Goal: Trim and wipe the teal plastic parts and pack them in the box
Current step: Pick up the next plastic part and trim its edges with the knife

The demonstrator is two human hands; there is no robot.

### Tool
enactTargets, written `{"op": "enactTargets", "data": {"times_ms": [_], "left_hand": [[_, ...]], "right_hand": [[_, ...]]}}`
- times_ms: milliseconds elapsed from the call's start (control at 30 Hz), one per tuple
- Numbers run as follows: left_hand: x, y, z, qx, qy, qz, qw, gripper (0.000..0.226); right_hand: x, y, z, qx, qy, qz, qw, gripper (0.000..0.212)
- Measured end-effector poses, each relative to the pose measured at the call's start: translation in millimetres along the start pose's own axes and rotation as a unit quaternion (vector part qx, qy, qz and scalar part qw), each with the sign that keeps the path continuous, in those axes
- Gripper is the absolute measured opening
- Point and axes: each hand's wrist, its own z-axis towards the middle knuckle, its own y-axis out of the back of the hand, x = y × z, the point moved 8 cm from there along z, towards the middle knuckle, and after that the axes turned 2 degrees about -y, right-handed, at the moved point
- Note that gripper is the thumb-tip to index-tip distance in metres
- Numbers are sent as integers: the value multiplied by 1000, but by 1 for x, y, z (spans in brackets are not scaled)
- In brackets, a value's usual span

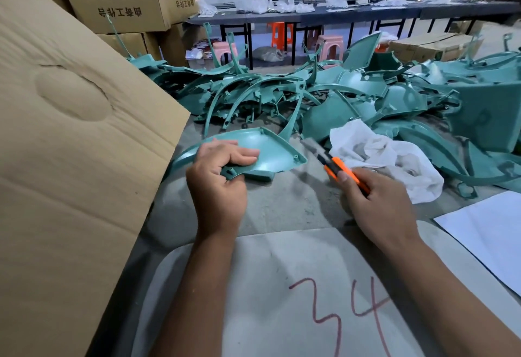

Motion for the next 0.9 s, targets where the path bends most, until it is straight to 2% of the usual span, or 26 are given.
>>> {"op": "enactTargets", "data": {"times_ms": [33, 67, 133, 167, 200, 333, 433, 500, 533, 600, 667, 700, 767, 800, 833, 900], "left_hand": [[-3, -2, 2, 12, -11, 2, 1000, 47], [-6, -5, 2, 27, -22, 10, 999, 45], [-9, -12, 2, 53, -22, 18, 998, 42], [-9, -15, 2, 62, -15, 13, 998, 42], [-11, -18, 3, 74, -8, 5, 997, 43], [-22, -41, 1, 147, 32, -102, 983, 54], [-27, -57, -8, 210, 66, -167, 961, 53], [-23, -63, -13, 233, 79, -144, 958, 53], [-18, -64, -15, 231, 101, -147, 956, 61], [-2, -56, -17, 163, 177, -209, 948, 69], [17, -49, -24, 98, 279, -267, 917, 40], [23, -51, -29, 106, 336, -291, 889, 32], [27, -59, -39, 174, 395, -304, 849, 60], [25, -62, -41, 212, 392, -291, 847, 66], [22, -63, -41, 231, 381, -272, 853, 61], [22, -61, -40, 226, 357, -223, 879, 35]], "right_hand": [[-4, 1, 2, 1, -22, 49, 999, 41], [-7, 1, 2, 9, -49, 150, 987, 44], [-6, -6, 1, 45, -112, 391, 912, 52], [-4, -11, 0, 68, -141, 461, 873, 49], [-3, -16, 0, 90, -165, 489, 852, 47], [2, -34, -6, 154, -218, 513, 816, 48], [1, -39, -11, 164, -256, 584, 753, 27], [-5, -35, -8, 121, -259, 607, 742, 27], [-7, -33, -6, 95, -255, 619, 737, 22], [-11, -27, -4, 42, -254, 629, 734, 13], [-15, -22, -2, -4, -262, 626, 735, 13], [-15, -20, -2, -17, -256, 627, 735, 14], [-9, -18, -1, -18, -230, 615, 754, 15], [-8, -18, -1, -14, -220, 599, 770, 15], [-5, -19, -2, -6, -214, 584, 783, 14], [-4, -20, -3, 6, -210, 561, 801, 15]]}}
